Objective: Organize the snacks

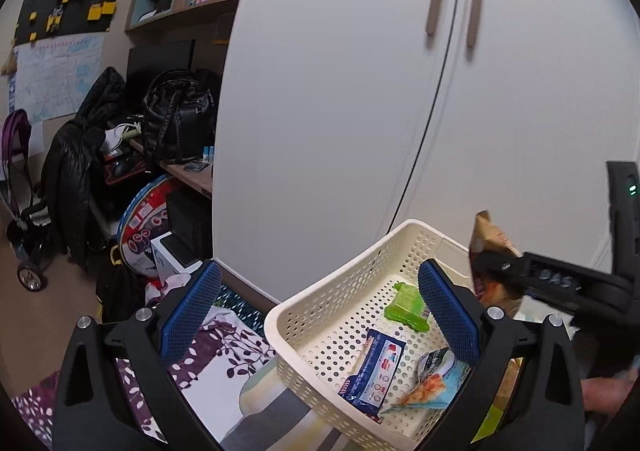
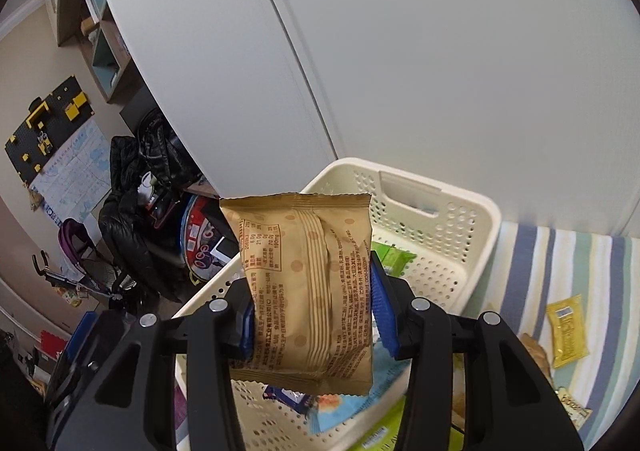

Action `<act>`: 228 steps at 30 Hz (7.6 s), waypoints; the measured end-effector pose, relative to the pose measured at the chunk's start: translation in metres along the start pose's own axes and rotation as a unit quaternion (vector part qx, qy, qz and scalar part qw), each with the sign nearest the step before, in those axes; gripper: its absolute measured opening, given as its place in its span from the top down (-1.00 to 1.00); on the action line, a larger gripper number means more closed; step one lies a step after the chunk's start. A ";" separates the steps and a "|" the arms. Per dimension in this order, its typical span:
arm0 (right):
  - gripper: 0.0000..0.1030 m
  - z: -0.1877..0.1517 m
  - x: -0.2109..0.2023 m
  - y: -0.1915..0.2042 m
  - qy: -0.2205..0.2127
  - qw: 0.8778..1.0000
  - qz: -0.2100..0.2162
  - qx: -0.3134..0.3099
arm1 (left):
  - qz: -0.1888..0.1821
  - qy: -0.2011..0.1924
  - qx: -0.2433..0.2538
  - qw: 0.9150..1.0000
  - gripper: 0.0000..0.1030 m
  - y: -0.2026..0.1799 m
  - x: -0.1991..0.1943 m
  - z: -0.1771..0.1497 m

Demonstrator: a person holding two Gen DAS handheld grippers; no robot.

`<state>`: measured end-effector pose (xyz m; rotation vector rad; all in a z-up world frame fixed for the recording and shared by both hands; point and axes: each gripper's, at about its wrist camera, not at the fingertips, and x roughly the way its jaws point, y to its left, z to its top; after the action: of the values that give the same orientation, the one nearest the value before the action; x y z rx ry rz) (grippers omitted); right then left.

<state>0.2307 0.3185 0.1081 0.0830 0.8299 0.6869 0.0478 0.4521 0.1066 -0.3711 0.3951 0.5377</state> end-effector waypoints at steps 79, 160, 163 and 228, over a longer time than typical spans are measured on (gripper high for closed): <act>-0.03 -0.166 -0.083 -0.181 0.171 0.983 -0.071 0.005 | -0.183 0.093 0.131 0.970 -0.95 -0.086 -0.017 -0.042; -0.30 -0.203 -0.199 -0.247 0.004 0.972 -0.085 0.218 | -0.244 0.196 0.176 0.933 -0.63 -0.168 -0.019 -0.033; -0.30 -0.202 -0.198 -0.247 0.005 0.971 -0.091 0.219 | -0.235 0.173 0.163 0.942 -0.64 -0.153 -0.022 -0.012; -0.09 -0.129 -0.147 -0.161 0.082 0.973 -0.196 0.094 | -0.079 0.066 0.071 0.992 -0.96 -0.014 0.009 -0.017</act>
<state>0.1554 0.0808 0.0633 0.0317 1.0336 0.2422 0.0584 0.4369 0.0912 -0.2977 0.5233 0.3283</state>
